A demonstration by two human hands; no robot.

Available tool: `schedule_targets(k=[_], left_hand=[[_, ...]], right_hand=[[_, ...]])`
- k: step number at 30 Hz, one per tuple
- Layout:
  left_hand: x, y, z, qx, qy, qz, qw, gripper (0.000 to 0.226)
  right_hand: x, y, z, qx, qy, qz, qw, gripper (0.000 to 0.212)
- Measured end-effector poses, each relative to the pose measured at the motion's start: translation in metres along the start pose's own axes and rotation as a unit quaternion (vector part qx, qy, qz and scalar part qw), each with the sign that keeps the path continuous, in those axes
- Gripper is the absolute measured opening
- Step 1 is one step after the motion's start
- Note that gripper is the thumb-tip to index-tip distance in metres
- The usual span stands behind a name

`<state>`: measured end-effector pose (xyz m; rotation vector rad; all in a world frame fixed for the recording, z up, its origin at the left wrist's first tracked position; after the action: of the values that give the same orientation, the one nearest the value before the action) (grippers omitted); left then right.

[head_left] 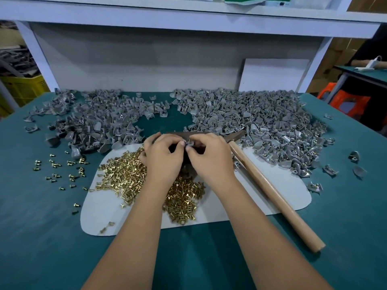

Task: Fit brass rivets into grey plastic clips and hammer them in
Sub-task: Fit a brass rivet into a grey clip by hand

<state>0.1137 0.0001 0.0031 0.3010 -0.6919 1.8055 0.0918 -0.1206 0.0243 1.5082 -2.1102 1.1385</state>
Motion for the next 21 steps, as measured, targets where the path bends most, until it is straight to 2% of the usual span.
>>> schedule_targets(k=[3,8,14,21], left_hand=[[-0.001,0.000,-0.001,-0.021,-0.014,0.014,1.000,0.011],[0.000,0.002,0.000,-0.047,-0.030,0.036,0.998,0.008],[0.002,0.002,0.000,-0.059,-0.053,0.039,0.996,0.012],[0.003,0.002,0.001,-0.063,-0.058,0.033,0.996,0.015]], right_hand=[[0.000,-0.006,0.003,-0.013,-0.025,-0.002,1.000,0.017],[-0.004,-0.013,0.003,-0.034,-0.005,0.004,0.999,0.007],[-0.011,-0.017,-0.003,-0.088,-0.017,0.026,0.996,0.012],[-0.014,-0.016,-0.003,-0.041,-0.007,0.032,0.999,0.008]])
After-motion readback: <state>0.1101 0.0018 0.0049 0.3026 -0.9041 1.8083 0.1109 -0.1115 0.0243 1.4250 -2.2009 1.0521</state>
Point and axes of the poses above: each hand's wrist, its own y-axis away from the middle knuckle, its own x-axis out of the back of the hand, z = x × y, the point moved 3 cm from there along -y, towards the middle knuckle
